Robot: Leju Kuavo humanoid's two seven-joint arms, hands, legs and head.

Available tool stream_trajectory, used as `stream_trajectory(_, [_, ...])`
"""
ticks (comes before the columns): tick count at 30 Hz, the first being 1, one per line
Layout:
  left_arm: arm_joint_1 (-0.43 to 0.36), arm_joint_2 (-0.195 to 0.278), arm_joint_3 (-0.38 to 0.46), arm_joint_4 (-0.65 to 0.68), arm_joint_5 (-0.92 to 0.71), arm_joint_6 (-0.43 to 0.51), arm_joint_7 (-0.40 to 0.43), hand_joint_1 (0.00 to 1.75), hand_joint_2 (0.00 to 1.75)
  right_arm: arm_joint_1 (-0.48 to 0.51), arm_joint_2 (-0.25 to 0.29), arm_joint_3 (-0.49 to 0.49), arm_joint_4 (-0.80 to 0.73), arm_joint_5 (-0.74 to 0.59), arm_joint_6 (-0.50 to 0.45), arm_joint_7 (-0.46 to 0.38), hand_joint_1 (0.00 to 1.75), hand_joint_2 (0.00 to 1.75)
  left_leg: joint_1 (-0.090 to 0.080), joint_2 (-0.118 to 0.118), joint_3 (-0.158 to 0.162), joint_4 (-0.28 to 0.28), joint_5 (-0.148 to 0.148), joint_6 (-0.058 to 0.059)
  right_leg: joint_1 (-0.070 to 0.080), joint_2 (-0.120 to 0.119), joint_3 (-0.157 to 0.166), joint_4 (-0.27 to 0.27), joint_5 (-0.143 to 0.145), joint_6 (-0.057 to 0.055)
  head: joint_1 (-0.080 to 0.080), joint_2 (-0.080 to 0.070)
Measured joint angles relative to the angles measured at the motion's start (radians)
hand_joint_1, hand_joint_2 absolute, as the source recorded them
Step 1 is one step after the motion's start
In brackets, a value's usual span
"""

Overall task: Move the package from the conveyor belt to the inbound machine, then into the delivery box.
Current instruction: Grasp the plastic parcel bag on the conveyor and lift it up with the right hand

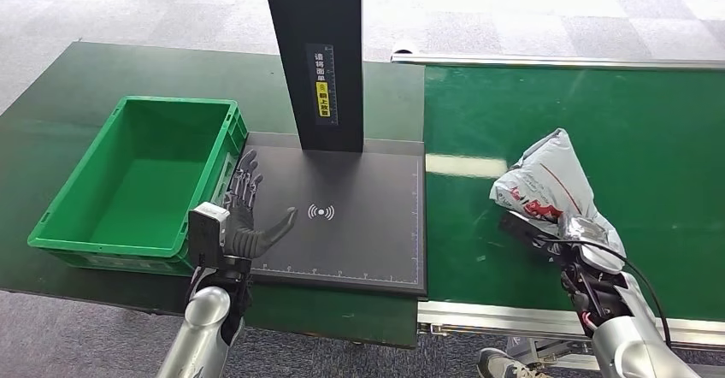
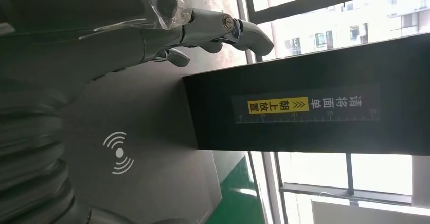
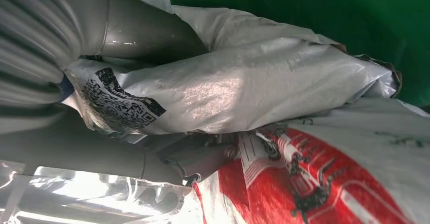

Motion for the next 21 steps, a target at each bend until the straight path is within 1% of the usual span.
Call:
stream_trajectory(5, [0.007,-0.004,0.000,0.000,-0.004,0.000,0.003,0.00,1.75,0.012,0.012,-0.014,-0.009,-0.033,-0.045,-0.051,1.75,1.75,0.000,0.000,0.000,0.000,0.000,0.000,0.000,0.000,0.000,0.000,0.000,0.000,0.000,0.000])
stream_trajectory(8, [0.013,-0.008,0.000,-0.005,-0.010,0.000,0.005,0.00,1.75,0.030,0.032,-0.030,-0.039,-0.080,-0.096,-0.126,1.75,1.75,0.000,0.000,-0.001,0.000,0.000,0.000,0.000,0.000,0.000,0.000,0.000,0.000,0.000,0.000])
stream_trajectory(10, [0.021,-0.010,0.001,-0.014,-0.014,0.002,0.006,0.00,1.75,0.048,0.055,-0.051,-0.083,-0.164,-0.140,-0.222,1.75,1.75,0.000,0.001,-0.001,0.000,0.000,0.000,0.000,0.001,0.000,0.000,0.000,0.000,0.000,0.000])
stream_trajectory(11, [0.026,-0.010,0.001,-0.020,-0.014,0.003,0.006,0.00,1.75,0.059,0.070,-0.066,-0.117,-0.229,-0.156,-0.279,1.75,1.75,0.000,0.001,-0.001,0.000,0.000,0.000,0.000,0.001,-0.001,0.000,0.000,0.000,0.000,0.000])
stream_trajectory(13, [0.036,-0.011,0.001,-0.032,-0.015,0.008,0.005,0.00,1.75,0.085,0.104,-0.100,-0.203,-0.390,-0.177,-0.394,1.75,1.75,0.001,0.001,-0.001,0.000,0.000,0.000,0.001,0.001,-0.001,0.000,0.000,0.000,0.000,0.000])
stream_trajectory(16, [0.044,-0.013,0.001,-0.040,-0.013,0.019,-0.010,0.00,1.75,0.135,0.169,-0.135,-0.368,-0.644,-0.214,-0.571,1.75,1.75,0.001,0.001,-0.001,0.000,0.000,0.000,0.001,0.001,-0.002,0.000,0.000,0.000,0.000,0.000])
stream_trajectory(17, [0.045,-0.014,0.001,-0.040,-0.010,0.029,-0.024,0.00,1.75,0.152,0.191,-0.140,-0.424,-0.695,-0.250,-0.623,1.75,1.75,0.001,0.000,-0.001,0.000,0.000,0.000,0.001,0.001,-0.002,0.000,0.000,-0.001,0.000,0.000])
stream_trajectory(18, [0.045,-0.015,0.001,-0.041,-0.003,0.045,-0.046,0.00,1.75,0.166,0.212,-0.140,-0.480,-0.720,-0.308,-0.667,1.75,1.75,0.001,0.000,-0.002,0.000,0.000,0.000,0.001,0.001,-0.002,0.001,0.000,-0.001,0.000,0.000])
stream_trajectory(21, [0.045,-0.018,0.001,-0.066,0.040,0.099,-0.118,0.00,1.75,0.202,0.268,-0.129,-0.641,-0.727,-0.506,-0.752,1.75,1.75,0.001,0.001,-0.002,-0.001,0.000,0.000,0.001,0.001,-0.002,0.001,-0.001,0.000,0.000,0.000])
